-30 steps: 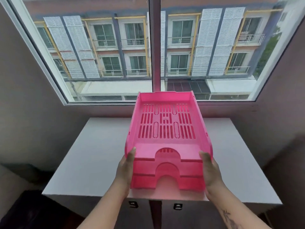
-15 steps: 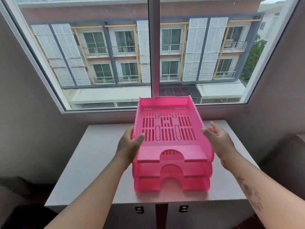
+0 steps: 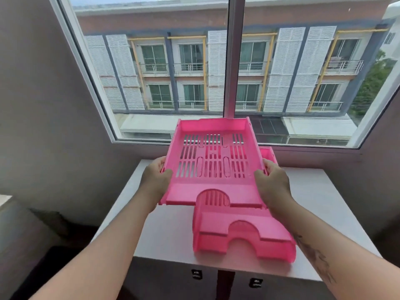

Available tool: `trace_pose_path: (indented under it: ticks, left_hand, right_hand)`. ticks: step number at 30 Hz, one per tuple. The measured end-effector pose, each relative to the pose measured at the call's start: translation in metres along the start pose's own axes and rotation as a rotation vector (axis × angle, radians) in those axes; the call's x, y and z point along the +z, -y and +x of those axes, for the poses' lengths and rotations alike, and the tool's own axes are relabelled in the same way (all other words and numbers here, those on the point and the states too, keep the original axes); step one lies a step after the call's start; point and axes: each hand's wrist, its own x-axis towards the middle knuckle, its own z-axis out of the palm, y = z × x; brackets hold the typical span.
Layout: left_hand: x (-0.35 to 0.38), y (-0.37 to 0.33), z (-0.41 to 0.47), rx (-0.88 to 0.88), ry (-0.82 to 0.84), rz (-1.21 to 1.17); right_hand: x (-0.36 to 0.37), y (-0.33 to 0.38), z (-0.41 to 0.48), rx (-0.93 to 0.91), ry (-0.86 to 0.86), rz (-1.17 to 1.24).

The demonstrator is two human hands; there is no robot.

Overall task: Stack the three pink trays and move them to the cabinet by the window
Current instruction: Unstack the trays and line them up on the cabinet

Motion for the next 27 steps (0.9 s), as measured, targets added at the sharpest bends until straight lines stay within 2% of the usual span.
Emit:
trace_pose_path:
  ticks: [3,8,12,17,22,27]
  left_hand:
    - [-0.038,0.007,0.0,-0.032,-0.061,-0.033]
    - [-0.092,0.026,0.002,-0.058,-0.185,-0.072]
    - [-0.119,0.048,-0.003,-0.12,-0.188,-0.114]
    - [-0.142,0.077,-0.008,-0.181,-0.282,-0.103]
    - [-0.158,0.112,-0.013,-0.263,-0.266,-0.009]
    - [-0.152,0.144,-0.017,-0.312,-0.241,0.007]
  right_hand:
    - [0.037,0.013,-0.002,-0.028,0.052,0.025]
    - [0.094,0.028,-0.017,0.038,0.012,0.089]
    - [0.125,0.029,-0.035,0.047,0.089,0.154]
    - [0.151,0.038,-0.046,0.024,0.163,0.164]
    - [0.179,0.037,-0.062,0.001,0.246,0.169]
    - [0.195,0.022,-0.072,0.02,0.254,0.051]
